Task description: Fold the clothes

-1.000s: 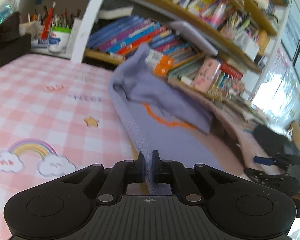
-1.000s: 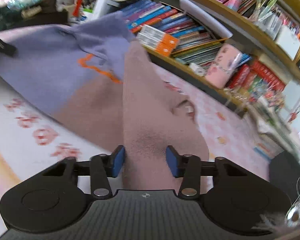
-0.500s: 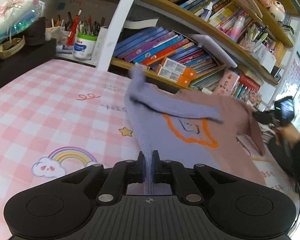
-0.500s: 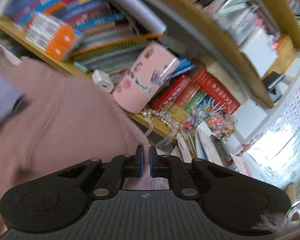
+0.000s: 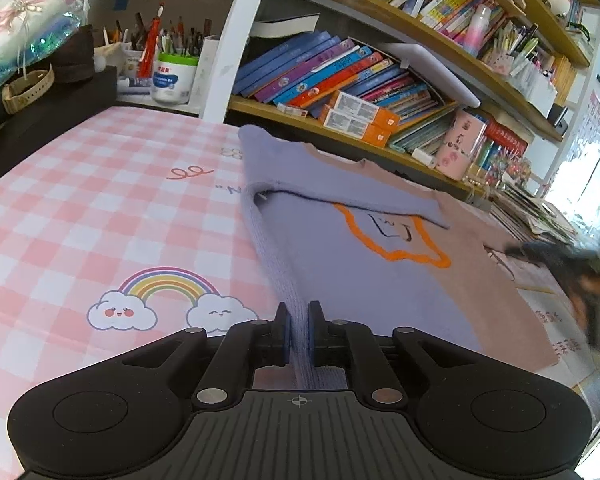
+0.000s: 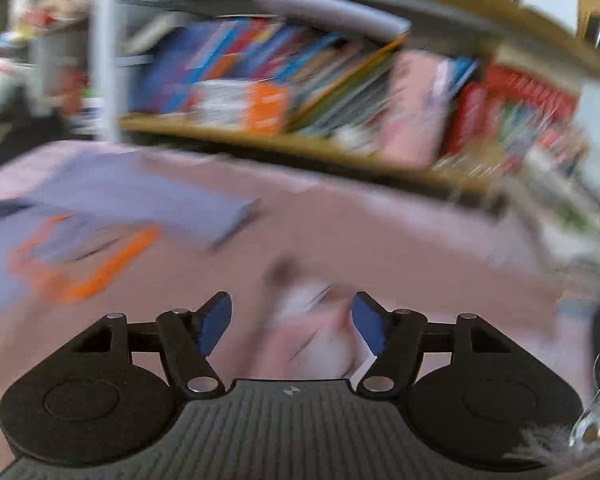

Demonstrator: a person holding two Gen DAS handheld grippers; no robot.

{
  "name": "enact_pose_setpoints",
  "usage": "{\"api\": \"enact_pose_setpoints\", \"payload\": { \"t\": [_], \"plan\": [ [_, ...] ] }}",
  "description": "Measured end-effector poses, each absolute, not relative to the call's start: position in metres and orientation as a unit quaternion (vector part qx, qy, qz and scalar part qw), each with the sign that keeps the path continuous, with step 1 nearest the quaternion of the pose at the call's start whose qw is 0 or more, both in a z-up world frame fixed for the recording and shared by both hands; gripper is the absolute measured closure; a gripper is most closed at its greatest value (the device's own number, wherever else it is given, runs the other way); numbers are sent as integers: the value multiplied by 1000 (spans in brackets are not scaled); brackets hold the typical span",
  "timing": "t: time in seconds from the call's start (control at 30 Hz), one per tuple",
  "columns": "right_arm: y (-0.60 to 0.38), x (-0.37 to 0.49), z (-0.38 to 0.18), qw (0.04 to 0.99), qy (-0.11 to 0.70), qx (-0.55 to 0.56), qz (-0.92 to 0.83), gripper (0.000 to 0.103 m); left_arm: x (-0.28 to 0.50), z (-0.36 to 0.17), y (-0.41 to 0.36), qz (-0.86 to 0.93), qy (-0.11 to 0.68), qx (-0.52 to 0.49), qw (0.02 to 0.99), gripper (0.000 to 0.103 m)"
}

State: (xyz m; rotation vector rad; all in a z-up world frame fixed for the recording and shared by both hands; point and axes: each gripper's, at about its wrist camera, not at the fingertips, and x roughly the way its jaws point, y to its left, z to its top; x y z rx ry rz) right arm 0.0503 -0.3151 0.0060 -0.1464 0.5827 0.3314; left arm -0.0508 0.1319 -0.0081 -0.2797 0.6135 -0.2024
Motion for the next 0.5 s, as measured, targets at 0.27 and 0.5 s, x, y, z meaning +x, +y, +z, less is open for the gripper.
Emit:
{"api": "enact_pose_setpoints", "payload": {
  "t": [0.27, 0.5],
  "plan": [
    [-298, -7, -15, 923, 324, -25, 205, 41, -49, -12, 135, -101, 304, -140, 937, 95],
    [-294, -28, -15, 922, 320, -30, 216, 90, -50, -16, 132, -107, 315, -130, 934, 97]
  ]
}}
